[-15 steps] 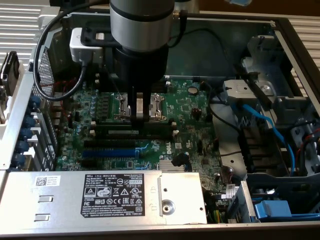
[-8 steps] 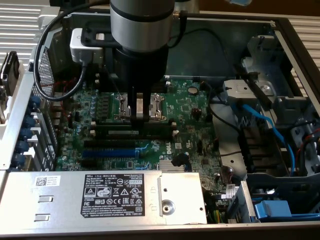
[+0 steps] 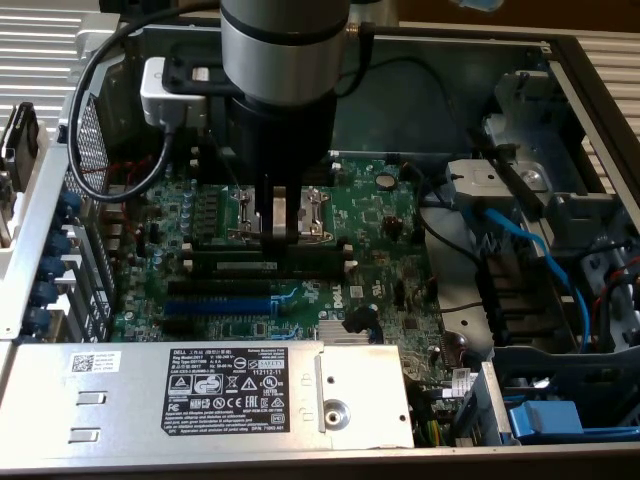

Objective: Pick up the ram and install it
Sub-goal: 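Press down the ram until it locks into place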

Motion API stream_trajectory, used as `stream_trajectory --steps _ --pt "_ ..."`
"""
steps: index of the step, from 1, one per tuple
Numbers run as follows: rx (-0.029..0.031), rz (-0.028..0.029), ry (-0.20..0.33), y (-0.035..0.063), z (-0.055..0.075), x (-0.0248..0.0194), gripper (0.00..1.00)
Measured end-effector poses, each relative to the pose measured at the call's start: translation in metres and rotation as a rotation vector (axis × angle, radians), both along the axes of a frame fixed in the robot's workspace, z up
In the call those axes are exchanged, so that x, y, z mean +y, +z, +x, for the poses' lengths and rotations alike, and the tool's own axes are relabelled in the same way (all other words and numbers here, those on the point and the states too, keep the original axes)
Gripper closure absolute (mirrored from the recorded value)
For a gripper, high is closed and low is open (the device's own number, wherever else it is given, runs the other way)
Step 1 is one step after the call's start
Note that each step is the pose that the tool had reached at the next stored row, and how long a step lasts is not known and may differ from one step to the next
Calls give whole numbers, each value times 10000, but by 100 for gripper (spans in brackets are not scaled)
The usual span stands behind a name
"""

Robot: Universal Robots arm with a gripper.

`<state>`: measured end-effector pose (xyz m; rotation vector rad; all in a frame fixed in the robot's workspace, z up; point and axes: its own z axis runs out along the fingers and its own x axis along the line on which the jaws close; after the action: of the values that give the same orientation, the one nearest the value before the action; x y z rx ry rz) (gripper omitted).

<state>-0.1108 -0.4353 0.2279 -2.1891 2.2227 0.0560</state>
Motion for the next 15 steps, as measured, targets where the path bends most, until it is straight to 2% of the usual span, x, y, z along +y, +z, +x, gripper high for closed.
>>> stream_trajectory --steps 15 --pt "53 -1 26 -25 0 0 90"
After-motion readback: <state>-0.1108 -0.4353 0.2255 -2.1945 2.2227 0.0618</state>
